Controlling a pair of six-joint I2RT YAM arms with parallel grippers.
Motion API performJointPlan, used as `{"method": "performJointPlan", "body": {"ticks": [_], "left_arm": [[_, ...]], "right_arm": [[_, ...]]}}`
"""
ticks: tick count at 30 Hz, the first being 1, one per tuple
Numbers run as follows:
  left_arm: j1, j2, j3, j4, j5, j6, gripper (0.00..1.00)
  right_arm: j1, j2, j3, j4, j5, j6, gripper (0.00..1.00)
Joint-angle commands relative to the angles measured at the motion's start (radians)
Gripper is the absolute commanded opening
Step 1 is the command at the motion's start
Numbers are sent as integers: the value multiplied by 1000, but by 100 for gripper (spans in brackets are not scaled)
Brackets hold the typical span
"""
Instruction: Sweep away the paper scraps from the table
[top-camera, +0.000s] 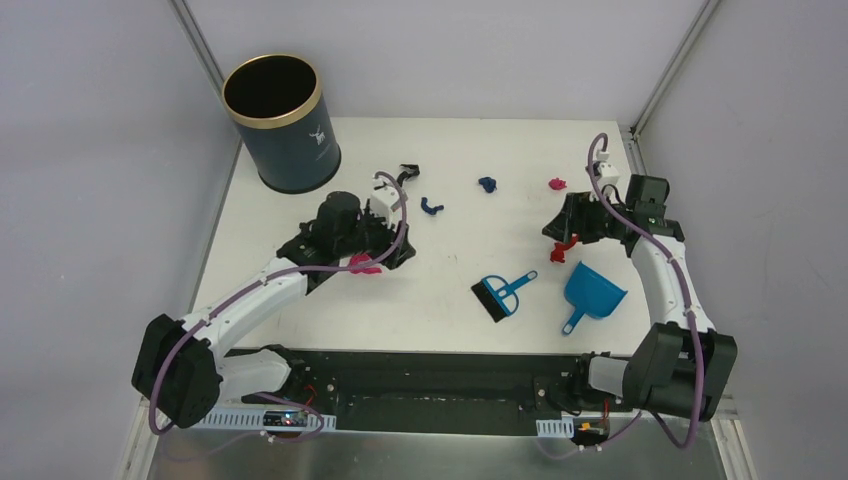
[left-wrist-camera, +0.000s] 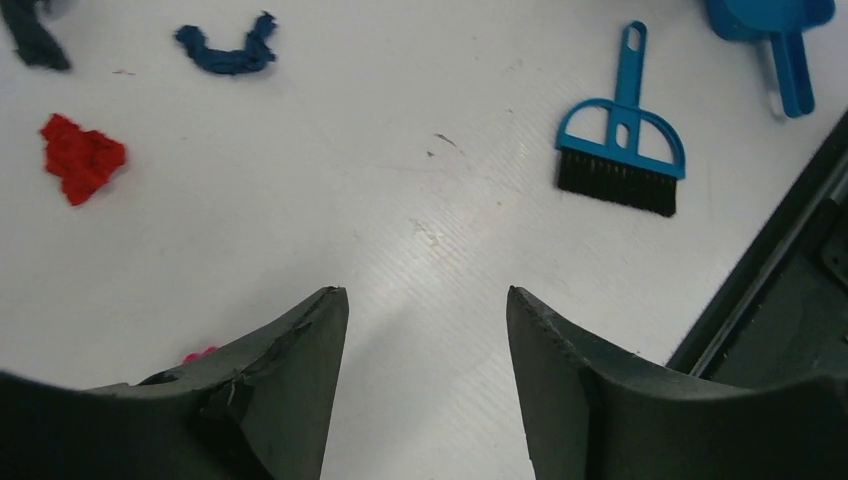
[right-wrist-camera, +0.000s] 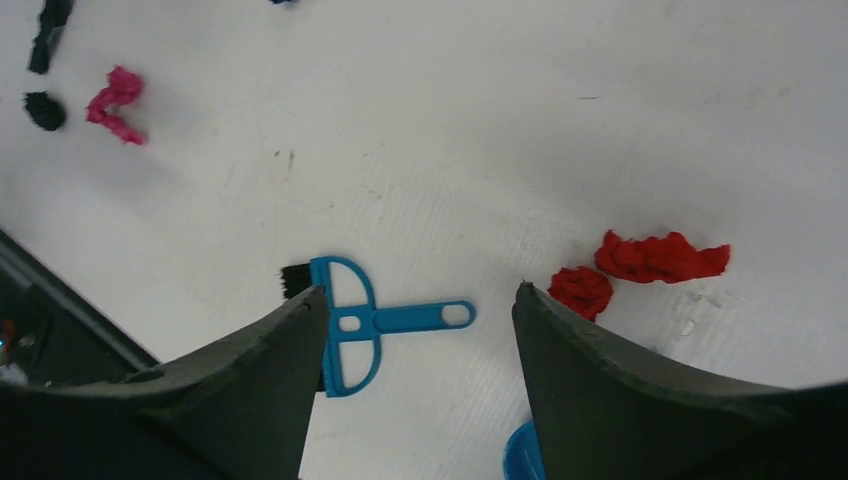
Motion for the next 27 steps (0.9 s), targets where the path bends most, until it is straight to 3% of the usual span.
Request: {"method": "performJointPlan", "body": {"ticks": [1,3,10,15,20,24,27], "left_arm": [[-75,58,56,-20,107,72,59],[-99,97,74,-41,118,68,58],[-137,189,127,-92,100,-5,54],[-179,228,177,-95,101,-40,51],[-239,221,229,-142,50,-72,50],[-307,221,272,-185,-43,-125,51],[-337,220,266,-178,-120,-243,51]], "right_arm": [[-2,59,123,-172,-207,-112,68],[0,60,111,-168,-222,-115,66],[3,29,126,-184,-41,-139,56],[11,18,205,-324,95,-206,48],[13,-59,148,-435,246,-313,45],[28,-116,88,-496,168,-423,44],[105,-114,62,-483,174,-467,44]]}}
